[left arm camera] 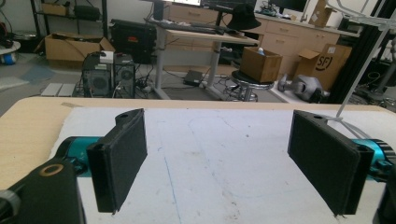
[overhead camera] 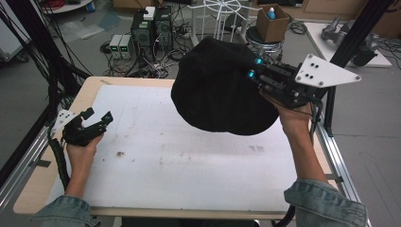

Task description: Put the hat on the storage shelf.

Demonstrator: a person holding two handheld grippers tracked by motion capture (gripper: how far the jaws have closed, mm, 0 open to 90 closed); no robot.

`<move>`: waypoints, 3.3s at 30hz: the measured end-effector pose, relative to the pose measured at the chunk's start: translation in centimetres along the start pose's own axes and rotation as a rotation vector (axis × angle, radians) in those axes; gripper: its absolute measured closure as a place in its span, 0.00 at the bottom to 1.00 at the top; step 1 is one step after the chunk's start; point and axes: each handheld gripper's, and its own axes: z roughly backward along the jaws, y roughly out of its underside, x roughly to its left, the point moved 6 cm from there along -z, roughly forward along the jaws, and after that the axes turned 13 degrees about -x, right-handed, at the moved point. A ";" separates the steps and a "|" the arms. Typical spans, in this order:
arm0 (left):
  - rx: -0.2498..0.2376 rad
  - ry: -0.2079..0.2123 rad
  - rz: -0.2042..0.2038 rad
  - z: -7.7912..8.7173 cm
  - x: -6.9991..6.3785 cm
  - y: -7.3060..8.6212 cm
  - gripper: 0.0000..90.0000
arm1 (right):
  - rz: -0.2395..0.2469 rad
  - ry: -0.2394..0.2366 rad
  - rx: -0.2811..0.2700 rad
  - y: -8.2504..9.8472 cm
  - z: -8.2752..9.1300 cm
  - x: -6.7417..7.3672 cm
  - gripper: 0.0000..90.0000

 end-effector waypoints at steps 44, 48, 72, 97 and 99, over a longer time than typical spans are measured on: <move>0.009 0.001 0.003 -0.1 0.2 0.3 0.22 | 0.064 0.113 -0.097 -6.7 -3.9 -8.6 0.96; 0.007 0.001 0.004 -0.1 0.2 0.3 0.22 | 0.048 0.130 -0.086 -5.7 -4.2 -9.3 0.95; 0.005 0.001 -0.002 -0.1 0.1 0.2 0.22 | -0.085 0.217 0.052 1.0 -3.2 -11.0 0.92; 0.004 0.000 -0.006 -0.1 0.1 0.2 0.22 | -0.137 0.275 0.221 5.4 -2.4 -10.7 0.85; 0.004 -0.001 -0.006 -0.1 0.1 0.2 0.22 | -0.149 0.283 0.216 5.8 -2.1 -10.7 0.84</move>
